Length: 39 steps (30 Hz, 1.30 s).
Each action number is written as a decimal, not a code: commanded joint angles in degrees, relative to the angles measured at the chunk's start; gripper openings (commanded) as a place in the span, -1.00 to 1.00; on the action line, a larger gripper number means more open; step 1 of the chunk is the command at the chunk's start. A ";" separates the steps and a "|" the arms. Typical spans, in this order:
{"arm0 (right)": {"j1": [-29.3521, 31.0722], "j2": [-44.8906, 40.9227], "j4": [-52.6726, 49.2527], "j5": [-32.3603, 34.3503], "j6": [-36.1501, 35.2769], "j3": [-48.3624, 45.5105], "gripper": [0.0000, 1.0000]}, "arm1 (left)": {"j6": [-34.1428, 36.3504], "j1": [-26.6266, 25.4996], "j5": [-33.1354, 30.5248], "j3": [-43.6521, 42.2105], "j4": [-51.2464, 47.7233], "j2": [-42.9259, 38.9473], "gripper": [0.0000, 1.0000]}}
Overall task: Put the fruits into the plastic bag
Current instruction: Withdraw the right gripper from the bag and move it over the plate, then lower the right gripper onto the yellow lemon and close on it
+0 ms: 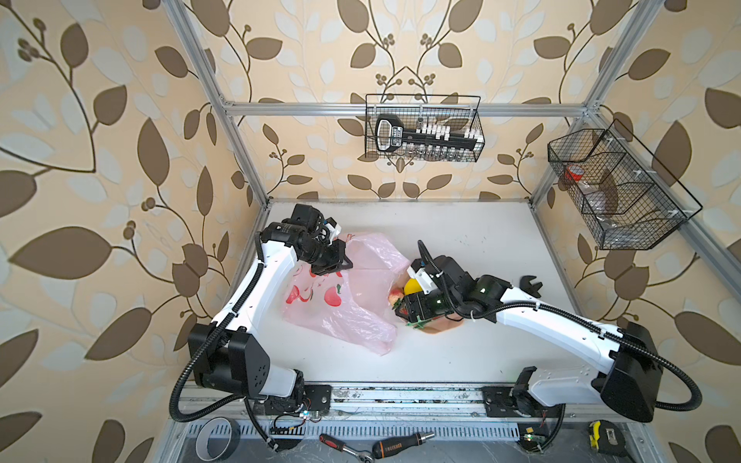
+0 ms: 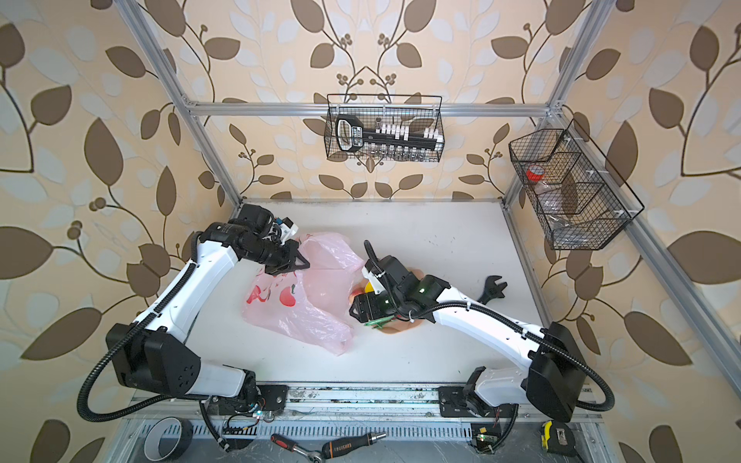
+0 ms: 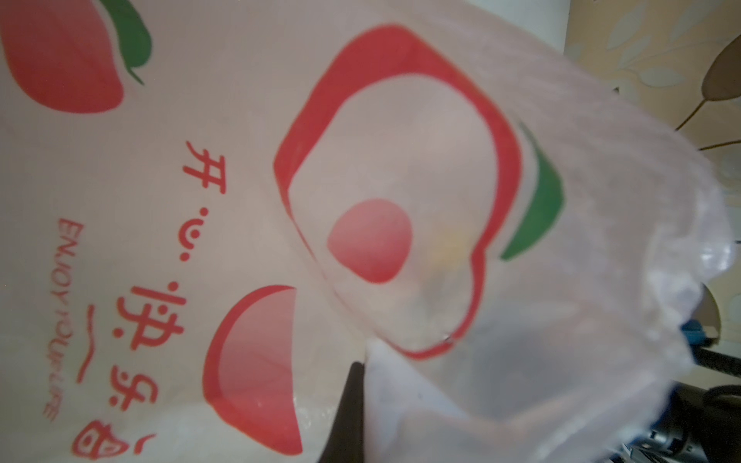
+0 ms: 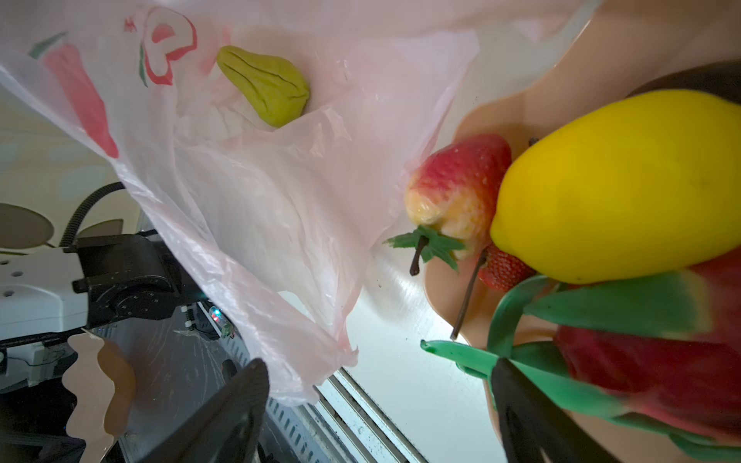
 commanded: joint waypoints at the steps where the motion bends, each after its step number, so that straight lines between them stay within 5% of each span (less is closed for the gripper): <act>1: -0.62 -2.51 0.40 -0.32 -0.13 -1.32 0.75 | 0.10 0.14 1.12 0.43 -0.03 -0.27 -1.00; 14: -6.00 1.08 -3.34 11.61 0.48 0.60 0.75 | 0.34 0.10 1.21 0.62 -0.21 -0.17 -1.00; 39: -9.21 13.80 -0.66 11.08 -1.57 8.21 0.74 | 0.17 0.10 1.73 0.52 -0.03 -0.52 -1.00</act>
